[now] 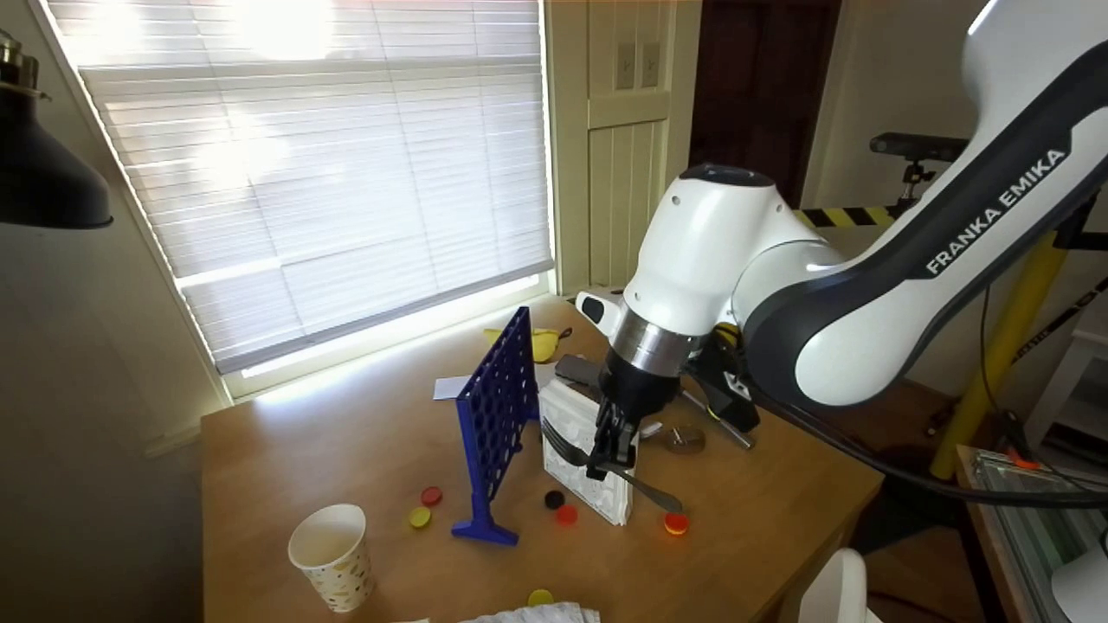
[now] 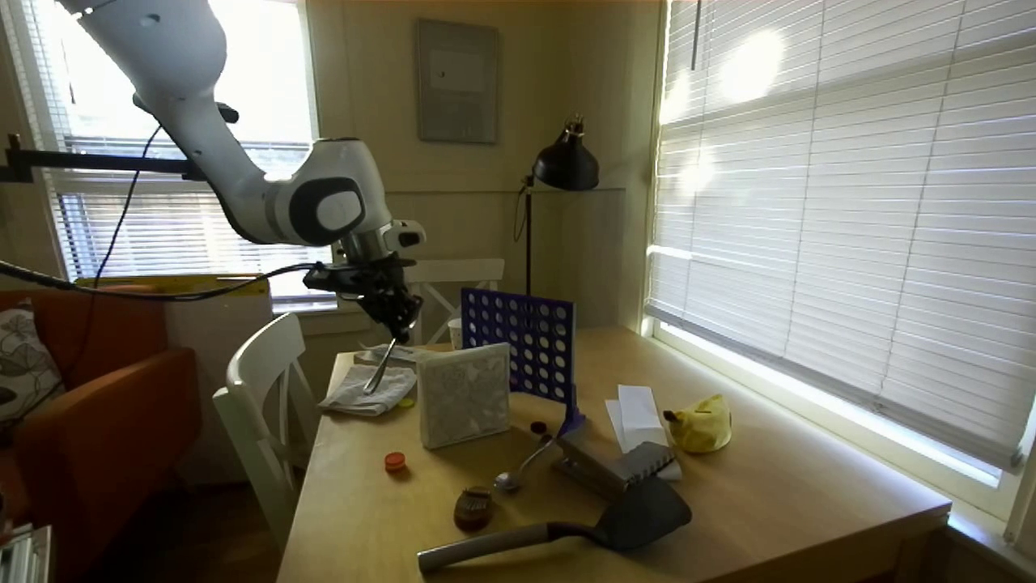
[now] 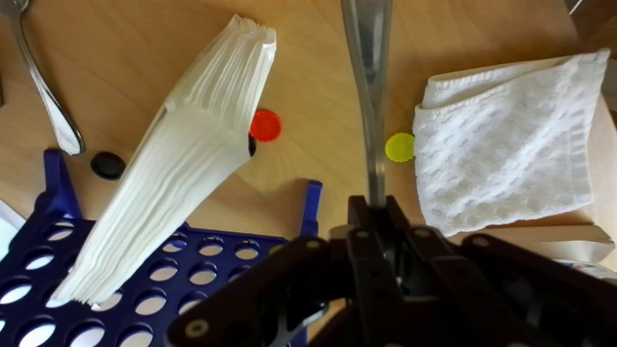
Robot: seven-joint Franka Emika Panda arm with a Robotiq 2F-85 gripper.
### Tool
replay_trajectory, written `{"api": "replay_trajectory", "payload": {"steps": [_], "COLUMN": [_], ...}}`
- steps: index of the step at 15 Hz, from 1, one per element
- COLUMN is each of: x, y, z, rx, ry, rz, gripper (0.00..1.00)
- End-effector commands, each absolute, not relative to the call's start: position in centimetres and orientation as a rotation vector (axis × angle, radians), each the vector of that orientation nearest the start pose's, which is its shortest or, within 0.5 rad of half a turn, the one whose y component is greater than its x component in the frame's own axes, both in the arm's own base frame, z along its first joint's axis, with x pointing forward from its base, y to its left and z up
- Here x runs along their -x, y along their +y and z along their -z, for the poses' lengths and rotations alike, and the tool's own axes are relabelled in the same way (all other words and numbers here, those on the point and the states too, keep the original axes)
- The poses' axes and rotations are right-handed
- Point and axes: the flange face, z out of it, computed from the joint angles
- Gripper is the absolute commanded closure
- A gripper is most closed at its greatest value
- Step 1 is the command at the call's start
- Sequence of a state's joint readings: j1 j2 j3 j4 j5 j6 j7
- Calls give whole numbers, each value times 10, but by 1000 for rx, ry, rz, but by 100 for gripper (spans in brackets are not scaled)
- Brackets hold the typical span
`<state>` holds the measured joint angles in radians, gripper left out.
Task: Pick up the folk from the blue object and put it on the table
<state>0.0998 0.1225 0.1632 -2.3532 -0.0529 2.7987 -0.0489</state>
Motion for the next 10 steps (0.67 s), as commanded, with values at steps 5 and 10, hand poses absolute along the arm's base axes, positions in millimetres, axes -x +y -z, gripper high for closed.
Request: {"api": "replay_trajectory", "payload": {"steps": [5,10], "x": [-529,-526], "y": [141,145], "z": [-268,-241], "rx": [3127,3170], "ry": [-431,-494], "rz": [435,371], "gripper": [98,98]}}
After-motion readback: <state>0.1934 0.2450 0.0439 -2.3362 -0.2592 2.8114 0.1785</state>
